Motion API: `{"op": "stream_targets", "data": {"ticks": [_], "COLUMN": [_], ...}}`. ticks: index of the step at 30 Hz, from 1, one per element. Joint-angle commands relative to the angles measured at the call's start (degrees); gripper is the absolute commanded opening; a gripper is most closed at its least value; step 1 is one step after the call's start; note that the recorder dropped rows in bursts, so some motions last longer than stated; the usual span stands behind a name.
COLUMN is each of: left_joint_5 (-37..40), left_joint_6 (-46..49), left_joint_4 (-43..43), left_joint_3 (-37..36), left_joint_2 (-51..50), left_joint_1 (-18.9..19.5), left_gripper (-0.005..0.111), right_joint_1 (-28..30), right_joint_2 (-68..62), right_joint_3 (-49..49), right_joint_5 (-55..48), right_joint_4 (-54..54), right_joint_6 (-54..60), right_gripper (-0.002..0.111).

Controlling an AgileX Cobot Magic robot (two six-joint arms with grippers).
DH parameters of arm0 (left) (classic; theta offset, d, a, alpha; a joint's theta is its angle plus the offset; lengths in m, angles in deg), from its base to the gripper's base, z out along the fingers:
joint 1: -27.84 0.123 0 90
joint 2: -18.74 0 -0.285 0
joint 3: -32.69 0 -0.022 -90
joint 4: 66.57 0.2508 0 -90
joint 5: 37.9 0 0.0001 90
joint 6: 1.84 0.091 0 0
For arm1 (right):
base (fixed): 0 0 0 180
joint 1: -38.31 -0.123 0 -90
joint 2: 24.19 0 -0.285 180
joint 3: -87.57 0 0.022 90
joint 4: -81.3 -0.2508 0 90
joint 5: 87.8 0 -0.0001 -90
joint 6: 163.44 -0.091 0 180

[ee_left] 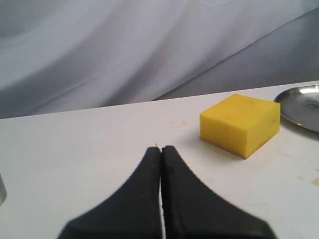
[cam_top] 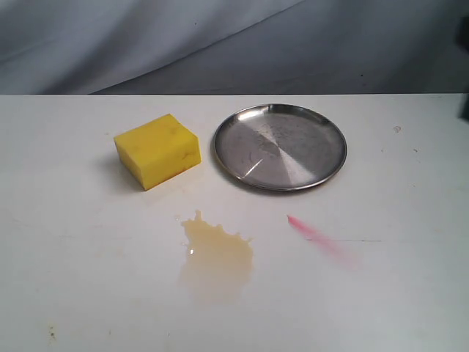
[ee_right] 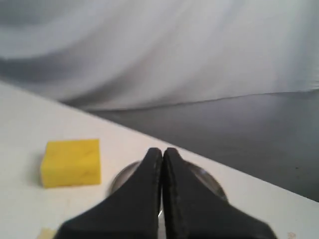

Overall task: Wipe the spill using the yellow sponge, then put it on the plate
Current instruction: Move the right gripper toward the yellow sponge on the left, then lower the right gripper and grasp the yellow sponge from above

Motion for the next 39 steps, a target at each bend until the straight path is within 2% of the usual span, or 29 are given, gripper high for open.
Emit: {"op": "stream_targets", "data": {"ticks": [1,7,12,15,20,22,25,29,39], "left_joint_5": [-0.4,-0.4,-0.4,-0.4,-0.4,-0.4,-0.4,-0.4,-0.4], "left_joint_6": [0.0,0.0,0.0,0.0,0.0,0.0,0.0,0.0,0.0], "left_joint_4": [-0.3,-0.3,-0.3,-0.3,-0.3,-0.3,-0.3,-0.3,-0.3], "left_joint_3": [-0.3,-0.3,-0.3,-0.3,-0.3,-0.3,-0.3,-0.3,-0.3], "left_joint_2": [0.2,0.2,0.2,0.2,0.2,0.2,0.2,0.2,0.2], "left_joint_1": [-0.3,-0.3,-0.3,-0.3,-0.3,-0.3,-0.3,-0.3,-0.3], "left_gripper": [0.0,0.0,0.0,0.0,0.0,0.0,0.0,0.0,0.0], "right_joint_1": [-7.1,-10.7,-10.7,-10.7,-10.7,-10.7,-10.7,-10.5,-7.6], "right_joint_2": [-17.0,-38.9,-54.8,-63.2,-72.5,-75.4,-79.0,-83.4,-92.2], "right_joint_3": [-10.7,-27.0,-42.3,-49.6,-60.0,-63.3,-67.5,-72.4,-79.8], "right_joint_5": [-6.3,-12.5,-21.4,-24.5,-26.4,-26.4,-26.5,-27.1,-25.6], "right_joint_4": [0.9,-0.3,-14.0,-20.1,-24.7,-24.7,-24.5,-21.3,-20.1], "right_joint_6": [7.3,8.6,8.6,8.6,8.2,7.3,5.5,1.8,-3.9], "right_gripper": [0.0,0.0,0.002,0.015,0.059,0.071,0.079,0.086,0.087]}}
